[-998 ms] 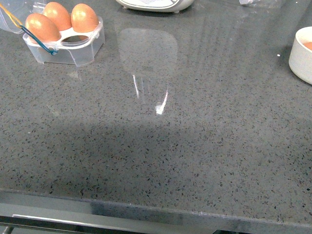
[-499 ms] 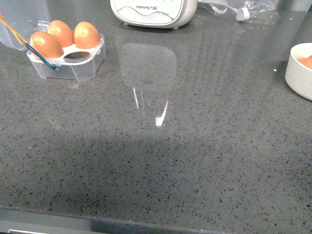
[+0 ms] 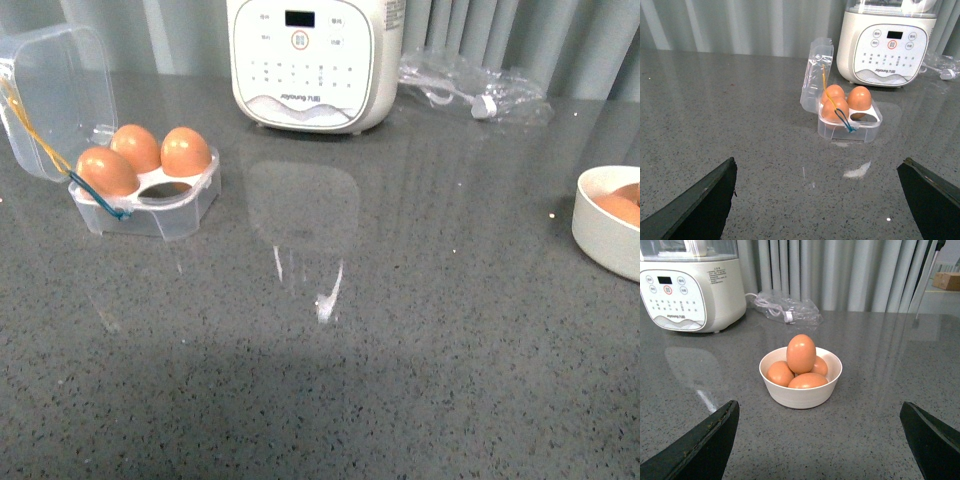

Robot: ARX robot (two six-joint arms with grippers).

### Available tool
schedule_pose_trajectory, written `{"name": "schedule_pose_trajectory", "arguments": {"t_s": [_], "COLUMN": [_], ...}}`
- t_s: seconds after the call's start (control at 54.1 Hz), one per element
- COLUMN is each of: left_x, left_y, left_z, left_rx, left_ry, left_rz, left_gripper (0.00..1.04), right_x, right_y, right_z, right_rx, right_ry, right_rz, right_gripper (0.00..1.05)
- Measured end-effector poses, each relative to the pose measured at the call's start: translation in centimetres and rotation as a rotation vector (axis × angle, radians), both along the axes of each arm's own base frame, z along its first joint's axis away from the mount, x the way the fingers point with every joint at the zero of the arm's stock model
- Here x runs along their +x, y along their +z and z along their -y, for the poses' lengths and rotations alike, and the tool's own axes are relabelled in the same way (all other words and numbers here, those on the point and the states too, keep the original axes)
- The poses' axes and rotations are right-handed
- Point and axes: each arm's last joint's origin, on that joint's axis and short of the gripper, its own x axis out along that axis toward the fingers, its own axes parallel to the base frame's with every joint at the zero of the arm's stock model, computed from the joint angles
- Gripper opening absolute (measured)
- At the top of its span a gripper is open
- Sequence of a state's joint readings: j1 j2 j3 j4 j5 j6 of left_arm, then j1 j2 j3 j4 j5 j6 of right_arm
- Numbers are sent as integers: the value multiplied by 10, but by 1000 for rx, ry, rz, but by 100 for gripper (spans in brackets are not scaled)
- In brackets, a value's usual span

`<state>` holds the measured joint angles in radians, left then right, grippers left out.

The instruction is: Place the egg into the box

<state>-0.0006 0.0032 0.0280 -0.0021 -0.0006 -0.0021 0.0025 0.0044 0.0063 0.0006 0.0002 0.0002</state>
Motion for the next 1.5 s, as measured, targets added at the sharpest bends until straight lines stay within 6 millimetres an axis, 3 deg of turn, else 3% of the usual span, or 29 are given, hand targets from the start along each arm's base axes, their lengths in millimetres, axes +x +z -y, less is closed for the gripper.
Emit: {"name": "schedule_pose_trajectory", "arguments": {"t_s": [0.407,0.48,0.739,0.906,0.998,1.127,1.294,1.497], "left_x": [0,0,0,0,0,0,0,0], "left_y": [0,0,0,0,0,0,0,0], "left_z": [0,0,0,0,0,0,0,0], "left_rx": [0,0,0,0,0,0,0,0], "left_ry": [0,0,0,0,0,0,0,0], "left_rz": [0,0,0,0,0,0,0,0], "left_gripper": [98,98,98,98,98,98,98,98], "right_x": [0,1,20,51,81,122,159,181], "right_y": [0,0,33,58,73,80,74,45], "right_z": [0,-2,-9,-8,-5,1,7,7], "right_rx": [0,78,156,121,93,89,97,111], "right_ry": [0,89,124,110,90,83,64,41], "right_rz": [0,-41,32,75,76,-3,-107,-241], "right_gripper": [97,97,97,97,97,97,97,97]}}
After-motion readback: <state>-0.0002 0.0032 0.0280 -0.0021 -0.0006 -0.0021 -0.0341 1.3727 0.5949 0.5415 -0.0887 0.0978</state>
